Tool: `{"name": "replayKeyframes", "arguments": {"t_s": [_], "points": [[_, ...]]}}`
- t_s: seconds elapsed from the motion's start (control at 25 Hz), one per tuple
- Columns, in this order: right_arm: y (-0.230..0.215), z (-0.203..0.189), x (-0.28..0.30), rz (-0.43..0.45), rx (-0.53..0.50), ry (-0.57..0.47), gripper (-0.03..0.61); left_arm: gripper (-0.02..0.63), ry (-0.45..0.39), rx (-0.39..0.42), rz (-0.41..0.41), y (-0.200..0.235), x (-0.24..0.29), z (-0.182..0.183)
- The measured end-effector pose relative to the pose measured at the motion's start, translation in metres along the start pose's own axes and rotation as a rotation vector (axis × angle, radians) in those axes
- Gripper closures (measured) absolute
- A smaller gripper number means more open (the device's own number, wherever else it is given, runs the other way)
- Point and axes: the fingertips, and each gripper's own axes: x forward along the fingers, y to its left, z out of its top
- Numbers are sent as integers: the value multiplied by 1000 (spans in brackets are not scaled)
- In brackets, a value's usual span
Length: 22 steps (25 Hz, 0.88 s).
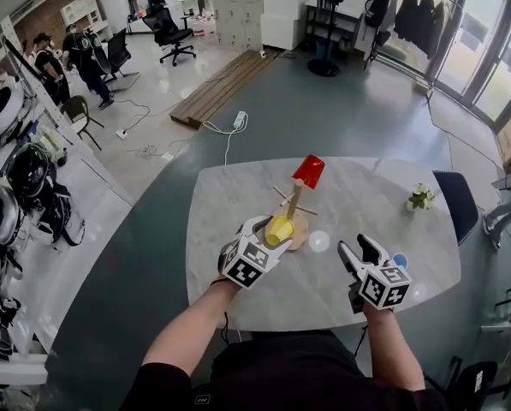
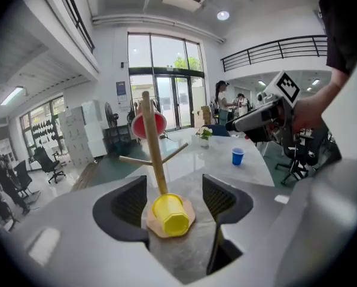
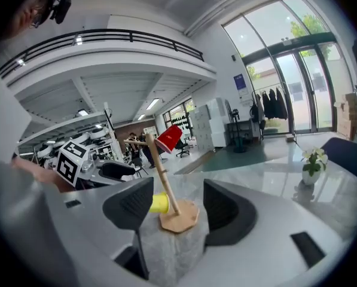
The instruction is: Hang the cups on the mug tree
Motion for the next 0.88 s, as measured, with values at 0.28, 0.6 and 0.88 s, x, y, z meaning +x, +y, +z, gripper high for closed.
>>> {"name": "replayKeyframes", "arguments": {"t_s": [0.28,0.6,0.88], "points": [[15,20,-22,-33,-38,-56,310,354,-163,-67,37,9,-52,32],[-11,24,-54,-72,-21,-103,310,444,-271,-142,70,-14,-68,58],[-48,21,-83,-57,-27,-120,310,601,-274,-167,105,-42,-37,81]]}}
